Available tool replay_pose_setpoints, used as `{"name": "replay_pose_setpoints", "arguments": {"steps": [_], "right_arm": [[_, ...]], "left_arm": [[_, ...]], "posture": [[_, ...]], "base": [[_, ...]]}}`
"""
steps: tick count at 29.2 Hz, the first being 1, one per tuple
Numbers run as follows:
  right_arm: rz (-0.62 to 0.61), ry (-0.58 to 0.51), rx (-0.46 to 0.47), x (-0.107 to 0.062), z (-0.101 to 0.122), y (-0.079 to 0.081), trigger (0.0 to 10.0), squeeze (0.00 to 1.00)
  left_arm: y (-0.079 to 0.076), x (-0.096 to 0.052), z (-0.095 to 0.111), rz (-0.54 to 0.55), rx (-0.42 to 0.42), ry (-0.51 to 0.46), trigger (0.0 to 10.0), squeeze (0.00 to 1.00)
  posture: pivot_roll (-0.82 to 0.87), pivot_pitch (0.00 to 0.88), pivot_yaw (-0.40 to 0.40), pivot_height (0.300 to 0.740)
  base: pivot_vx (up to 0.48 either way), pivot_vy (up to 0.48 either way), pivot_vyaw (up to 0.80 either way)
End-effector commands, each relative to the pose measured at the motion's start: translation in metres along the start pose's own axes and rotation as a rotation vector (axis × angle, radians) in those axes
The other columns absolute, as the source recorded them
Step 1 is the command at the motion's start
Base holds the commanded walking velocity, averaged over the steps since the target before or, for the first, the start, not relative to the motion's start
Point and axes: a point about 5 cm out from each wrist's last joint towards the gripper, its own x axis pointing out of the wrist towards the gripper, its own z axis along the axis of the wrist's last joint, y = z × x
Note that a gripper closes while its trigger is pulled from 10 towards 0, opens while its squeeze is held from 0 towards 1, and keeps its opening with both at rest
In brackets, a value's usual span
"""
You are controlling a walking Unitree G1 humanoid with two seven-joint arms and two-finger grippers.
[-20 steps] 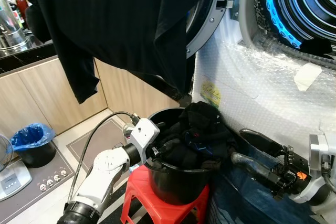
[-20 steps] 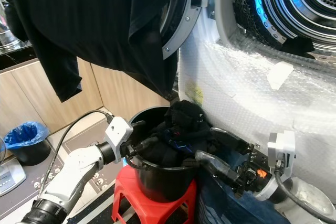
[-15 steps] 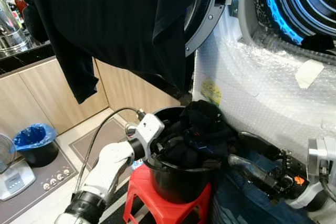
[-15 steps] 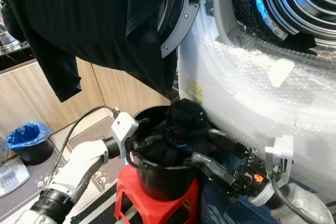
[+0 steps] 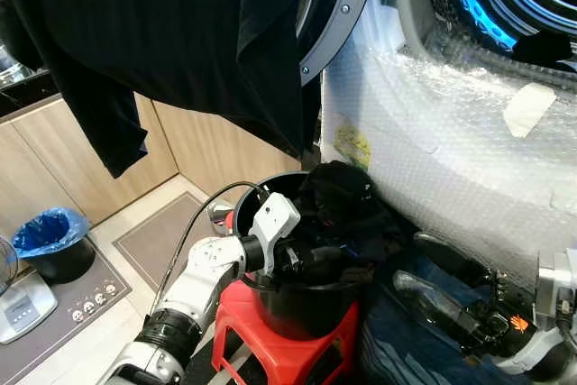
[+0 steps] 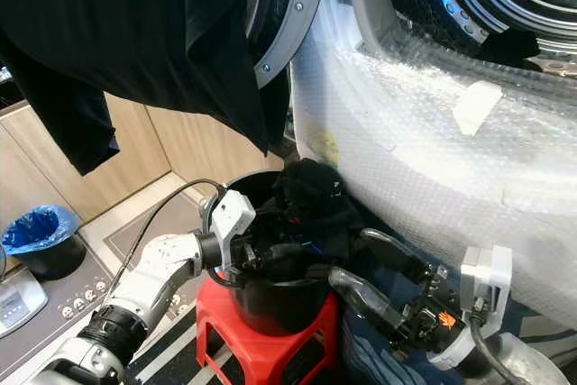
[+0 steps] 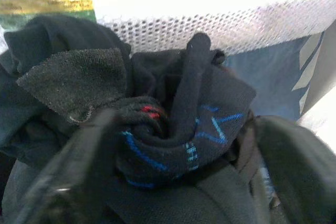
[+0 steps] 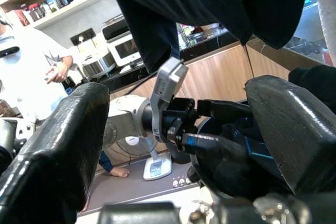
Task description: Clothes washing
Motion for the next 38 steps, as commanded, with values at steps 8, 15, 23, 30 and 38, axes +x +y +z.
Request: {"name": "replay_pose_setpoints", "arguments": {"steps": [8, 15, 23, 30, 38], "right_arm": [[-0.001, -0.006, -0.008, -0.003, 0.004, 0.008, 10.0, 0.00], [-0.022, -0.006, -0.014, -0.005, 0.005, 0.007, 10.0, 0.00], [-0.029, -0.010, -0.016, -0.004, 0.004, 0.005, 10.0, 0.00], [-0.033, -0.015, -0.019, -0.003, 0.004, 0.003, 10.0, 0.00], [-0.036, -0.020, -0.025, -0.002, 0.005, 0.002, 10.0, 0.00]], "left_arm": [[0.011, -0.003, -0.002, 0.026, 0.026, 0.044, 10.0, 0.00], [0.016, 0.000, 0.002, 0.047, 0.001, 0.002, 0.0, 0.00], [0.013, -0.001, 0.007, 0.019, 0.029, -0.043, 0.0, 0.00], [0.011, 0.000, 0.008, -0.001, 0.034, -0.056, 0.0, 0.00], [0.009, -0.001, 0.007, -0.014, 0.050, -0.061, 0.0, 0.00]], "posture": [[-0.25, 0.221, 0.083, 0.740], [-0.25, 0.222, 0.085, 0.740], [-0.25, 0.217, 0.087, 0.740], [-0.24, 0.211, 0.088, 0.740], [-0.24, 0.205, 0.088, 0.740]], "base": [[0.000, 0.000, 0.00], [0.000, 0.000, 0.00], [0.000, 0.000, 0.00], [0.000, 0.000, 0.00], [0.000, 0.000, 0.00]]}}
